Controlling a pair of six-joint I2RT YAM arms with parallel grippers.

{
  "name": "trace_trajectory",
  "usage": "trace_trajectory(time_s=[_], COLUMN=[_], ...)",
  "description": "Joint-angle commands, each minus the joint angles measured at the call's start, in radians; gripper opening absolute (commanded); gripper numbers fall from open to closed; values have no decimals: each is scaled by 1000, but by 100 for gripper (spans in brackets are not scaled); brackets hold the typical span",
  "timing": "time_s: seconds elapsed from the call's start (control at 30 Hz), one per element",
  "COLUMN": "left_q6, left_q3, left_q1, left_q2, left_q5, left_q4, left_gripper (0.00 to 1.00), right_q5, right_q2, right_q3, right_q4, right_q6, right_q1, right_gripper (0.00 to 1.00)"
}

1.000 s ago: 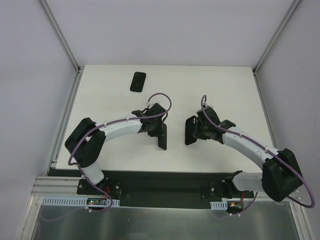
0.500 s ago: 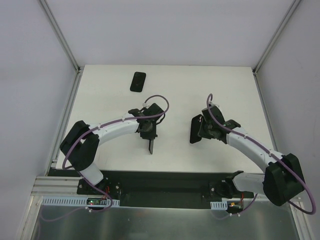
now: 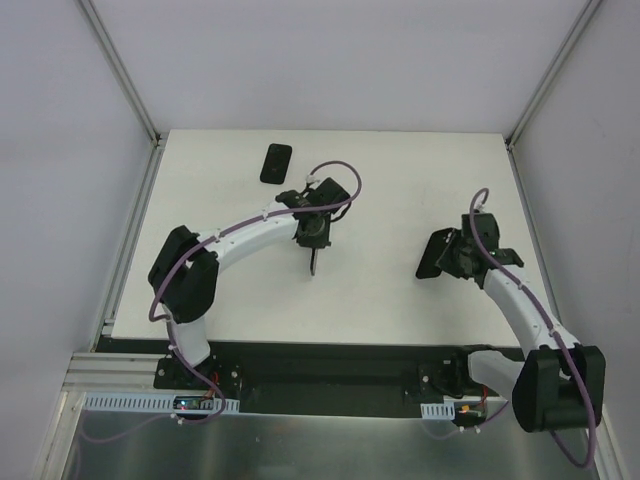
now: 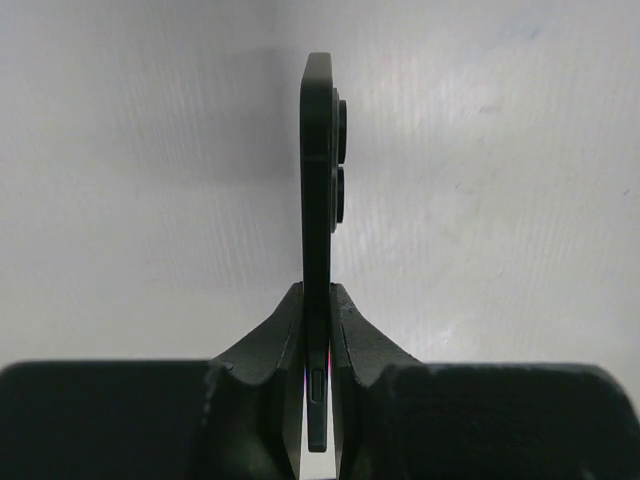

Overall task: Take the phone out of the phone case
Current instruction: Place the phone case at the center of the board.

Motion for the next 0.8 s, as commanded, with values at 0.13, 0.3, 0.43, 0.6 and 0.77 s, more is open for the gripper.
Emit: trace_trajectory(time_s=[0.13, 0.3, 0.43, 0.6, 0.77], left_q6=[107, 142, 226, 243, 263], left_q3=[401, 627, 774, 876, 943], left_q1=[-10, -24, -53, -73, -93], left_q2=[224, 370, 511, 592, 655], left_q5=[-259, -308, -372, -369, -328], left_q4=[-14, -14, -17, -17, -15], left_gripper=[0, 0, 0, 0, 0], right_q5=[-241, -291, -365, -425, -409], right_q2=[-58, 7, 81, 175, 175], right_q3=[-60, -85, -108, -125, -126], right_q4=[91, 183, 275, 345, 338], right_q6=[-53, -52, -36, -22, -30], right_q1=[-358, -470, -537, -588, -594], right_gripper=[1, 1, 3, 20, 77])
